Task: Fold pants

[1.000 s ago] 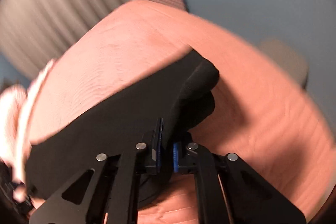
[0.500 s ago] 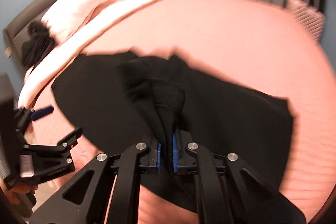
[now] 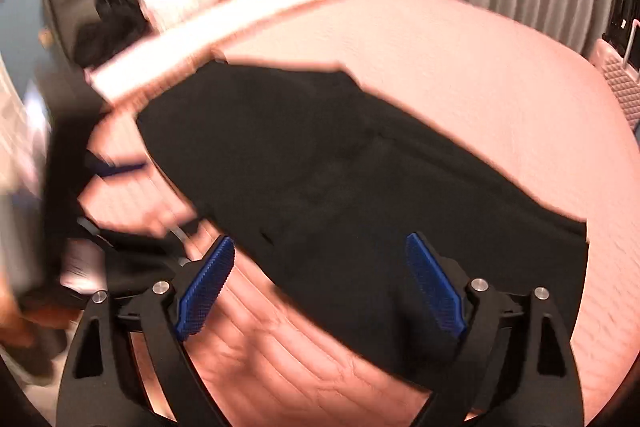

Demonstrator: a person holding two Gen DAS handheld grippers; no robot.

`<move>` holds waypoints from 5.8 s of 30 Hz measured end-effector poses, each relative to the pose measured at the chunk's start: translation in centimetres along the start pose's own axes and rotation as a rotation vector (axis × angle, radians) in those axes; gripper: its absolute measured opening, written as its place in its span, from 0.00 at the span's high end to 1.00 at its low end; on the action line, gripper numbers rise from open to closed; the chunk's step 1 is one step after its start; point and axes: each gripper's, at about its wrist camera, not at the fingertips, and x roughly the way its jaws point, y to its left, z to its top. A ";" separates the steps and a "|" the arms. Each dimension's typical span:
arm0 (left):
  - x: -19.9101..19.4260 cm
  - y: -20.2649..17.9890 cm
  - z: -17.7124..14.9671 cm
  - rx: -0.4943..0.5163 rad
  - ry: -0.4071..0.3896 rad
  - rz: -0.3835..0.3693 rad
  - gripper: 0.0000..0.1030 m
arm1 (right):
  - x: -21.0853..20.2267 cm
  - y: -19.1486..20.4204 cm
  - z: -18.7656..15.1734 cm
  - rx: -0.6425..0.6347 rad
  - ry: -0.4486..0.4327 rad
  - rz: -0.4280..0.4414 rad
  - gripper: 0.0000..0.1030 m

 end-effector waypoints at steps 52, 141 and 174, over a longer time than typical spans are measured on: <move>2.4 -1.2 1.7 -0.015 0.030 -0.041 0.18 | 9.0 -6.3 3.0 -0.235 0.253 0.034 0.59; -3.0 -24.5 7.1 0.073 -0.085 -0.498 0.80 | -15.0 -21.1 -12.3 0.494 0.017 -0.445 0.06; -8.0 -14.1 9.4 0.075 -0.347 -0.499 0.18 | -16.2 -21.2 -11.9 0.526 -0.026 -0.382 0.06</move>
